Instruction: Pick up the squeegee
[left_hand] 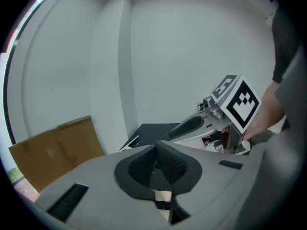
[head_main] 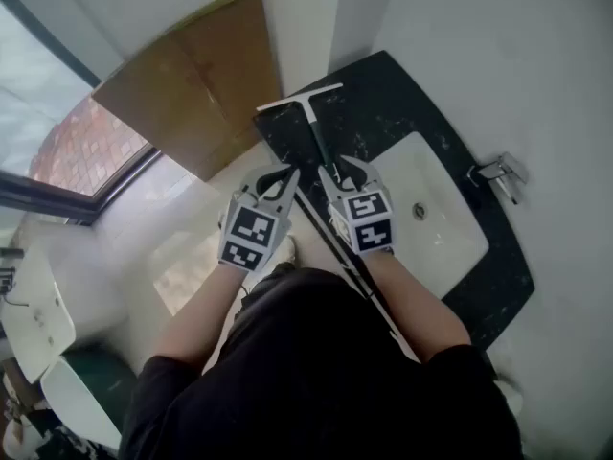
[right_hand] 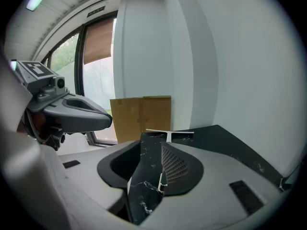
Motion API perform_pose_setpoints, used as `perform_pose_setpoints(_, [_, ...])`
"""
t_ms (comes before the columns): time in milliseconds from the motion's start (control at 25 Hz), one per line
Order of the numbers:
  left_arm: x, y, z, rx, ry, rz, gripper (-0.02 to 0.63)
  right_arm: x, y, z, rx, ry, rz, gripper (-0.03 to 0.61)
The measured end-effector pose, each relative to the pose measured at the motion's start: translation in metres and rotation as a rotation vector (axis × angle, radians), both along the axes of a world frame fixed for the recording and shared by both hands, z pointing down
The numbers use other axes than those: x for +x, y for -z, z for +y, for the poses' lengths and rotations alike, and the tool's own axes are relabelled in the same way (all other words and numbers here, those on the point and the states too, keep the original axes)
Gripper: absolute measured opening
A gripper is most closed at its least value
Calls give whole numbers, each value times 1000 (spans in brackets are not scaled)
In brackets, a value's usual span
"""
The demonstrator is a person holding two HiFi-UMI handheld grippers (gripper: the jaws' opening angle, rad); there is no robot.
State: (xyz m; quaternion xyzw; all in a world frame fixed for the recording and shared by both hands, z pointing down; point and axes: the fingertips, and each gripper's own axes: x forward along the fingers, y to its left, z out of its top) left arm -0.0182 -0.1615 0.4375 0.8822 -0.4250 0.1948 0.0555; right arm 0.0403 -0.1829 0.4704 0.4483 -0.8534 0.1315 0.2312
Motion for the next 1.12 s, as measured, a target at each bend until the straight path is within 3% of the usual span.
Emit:
perform_pose_setpoints(480, [-31, -27, -81, -47, -52, -16, 6, -21, -81, -111, -117, -67, 106, 152])
perform_pose_setpoints(1120, [-37, -52, -113, -95, -68, -39, 6, -30, -137, -139, -253, -58, 98, 150])
